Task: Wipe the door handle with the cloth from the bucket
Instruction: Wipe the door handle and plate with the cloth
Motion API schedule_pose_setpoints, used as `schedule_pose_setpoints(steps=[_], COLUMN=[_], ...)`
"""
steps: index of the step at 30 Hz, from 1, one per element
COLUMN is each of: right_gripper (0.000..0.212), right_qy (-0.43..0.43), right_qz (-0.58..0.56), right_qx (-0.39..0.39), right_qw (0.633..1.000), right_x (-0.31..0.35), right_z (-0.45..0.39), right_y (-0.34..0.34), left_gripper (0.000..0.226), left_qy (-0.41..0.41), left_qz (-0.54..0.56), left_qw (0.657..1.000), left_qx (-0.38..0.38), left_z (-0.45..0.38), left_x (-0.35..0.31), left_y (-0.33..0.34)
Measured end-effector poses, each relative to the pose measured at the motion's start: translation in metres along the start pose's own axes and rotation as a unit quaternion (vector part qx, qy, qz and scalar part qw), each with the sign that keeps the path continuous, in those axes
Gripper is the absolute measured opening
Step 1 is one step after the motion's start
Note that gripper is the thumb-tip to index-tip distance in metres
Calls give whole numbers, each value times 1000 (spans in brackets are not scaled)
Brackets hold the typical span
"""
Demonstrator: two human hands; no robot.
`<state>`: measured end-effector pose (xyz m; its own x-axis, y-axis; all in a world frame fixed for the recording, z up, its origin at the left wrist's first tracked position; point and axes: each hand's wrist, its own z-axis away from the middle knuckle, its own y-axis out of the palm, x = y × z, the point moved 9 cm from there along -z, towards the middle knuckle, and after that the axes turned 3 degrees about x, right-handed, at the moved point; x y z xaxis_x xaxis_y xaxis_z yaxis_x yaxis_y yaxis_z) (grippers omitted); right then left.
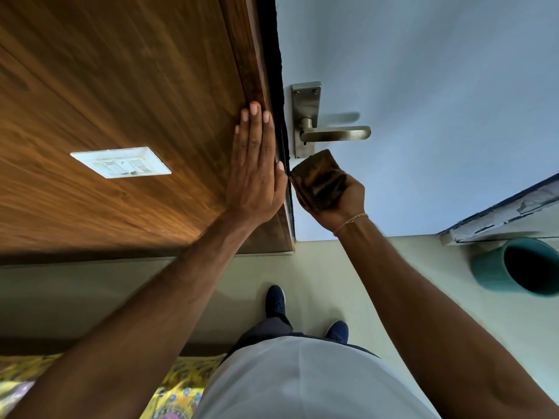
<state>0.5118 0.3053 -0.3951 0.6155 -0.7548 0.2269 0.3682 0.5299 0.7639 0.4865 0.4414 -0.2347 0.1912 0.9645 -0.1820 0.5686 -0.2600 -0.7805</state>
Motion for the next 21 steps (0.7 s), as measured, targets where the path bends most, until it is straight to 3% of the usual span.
schedule_pose_setpoints(steps=[5, 9, 13, 17, 19, 21], right_gripper=[47, 55, 26, 39, 59, 66], right_qy=[-11, -18, -47, -69, -49, -19], right_qz=[-2, -52, -69, -135, -165, -178], right_qx=[11, 54, 77, 88, 107, 119], right_qw=[1000, 997, 994, 985, 979, 977], right_x=[8, 12, 25, 45, 39, 23], right_z=[5, 10, 16, 18, 14, 11], right_y=[17, 37, 58, 53, 55, 62], left_gripper=[73, 72, 71, 71, 72, 72], left_qy=[5, 5, 12, 13, 15, 16], left_qz=[1, -2, 2, 3, 1, 3], left_qw=[1000, 1000, 1000, 1000, 1000, 1000], left_qx=[6, 6, 9, 15, 16, 17], left_z=[0, 0, 0, 0, 0, 0], left_x=[1, 1, 1, 1, 2, 2], left_y=[-1, -2, -1, -1, -1, 0])
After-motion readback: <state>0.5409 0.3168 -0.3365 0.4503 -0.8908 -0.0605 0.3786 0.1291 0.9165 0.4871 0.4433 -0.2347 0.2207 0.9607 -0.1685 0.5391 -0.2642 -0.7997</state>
